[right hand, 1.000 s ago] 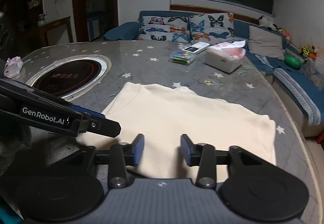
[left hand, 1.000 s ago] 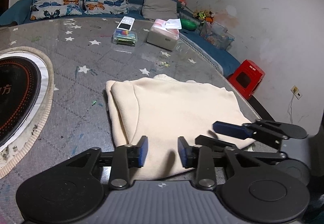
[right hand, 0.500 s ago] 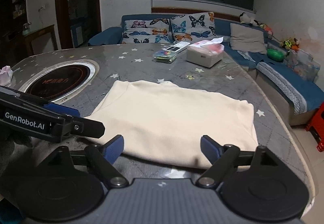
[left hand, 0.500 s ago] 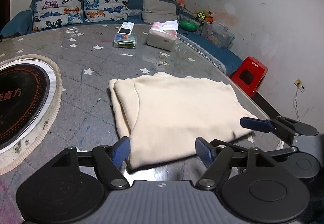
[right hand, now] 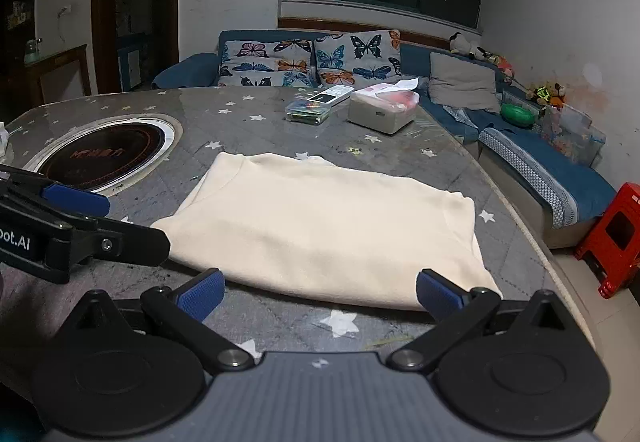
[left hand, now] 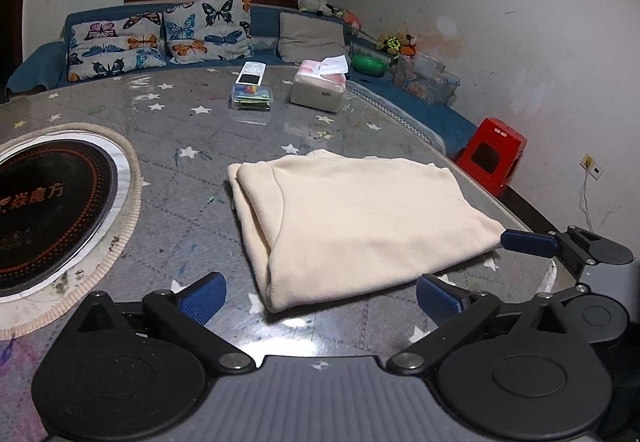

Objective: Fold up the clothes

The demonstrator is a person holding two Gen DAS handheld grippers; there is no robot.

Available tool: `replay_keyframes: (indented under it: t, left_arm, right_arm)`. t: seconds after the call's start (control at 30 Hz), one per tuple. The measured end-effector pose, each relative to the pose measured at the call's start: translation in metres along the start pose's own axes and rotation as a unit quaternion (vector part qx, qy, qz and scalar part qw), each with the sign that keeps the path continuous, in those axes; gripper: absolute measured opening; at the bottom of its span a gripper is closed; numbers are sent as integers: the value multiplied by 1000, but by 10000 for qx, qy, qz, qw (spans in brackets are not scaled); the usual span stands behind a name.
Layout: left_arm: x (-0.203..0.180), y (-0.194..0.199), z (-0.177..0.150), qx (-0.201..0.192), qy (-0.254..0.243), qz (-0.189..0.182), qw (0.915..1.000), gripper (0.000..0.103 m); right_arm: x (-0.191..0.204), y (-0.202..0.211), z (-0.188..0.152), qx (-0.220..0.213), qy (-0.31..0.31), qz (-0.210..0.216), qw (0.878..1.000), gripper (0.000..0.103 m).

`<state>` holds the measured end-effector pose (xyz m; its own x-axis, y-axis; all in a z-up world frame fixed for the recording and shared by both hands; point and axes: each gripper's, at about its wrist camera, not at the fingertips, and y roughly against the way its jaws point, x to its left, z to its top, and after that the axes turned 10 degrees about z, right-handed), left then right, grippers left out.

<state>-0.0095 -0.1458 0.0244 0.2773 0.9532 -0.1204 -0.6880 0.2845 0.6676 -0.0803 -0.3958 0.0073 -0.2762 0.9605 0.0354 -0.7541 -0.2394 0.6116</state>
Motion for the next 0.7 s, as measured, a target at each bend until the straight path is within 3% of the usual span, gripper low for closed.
replay_keyframes:
  t: [0.7]
  left_arm:
    - [-4,15,-19,-31,-107,110,9999,103]
  right_arm:
    - [5,8,-14,-19,-261,-132,9996,103]
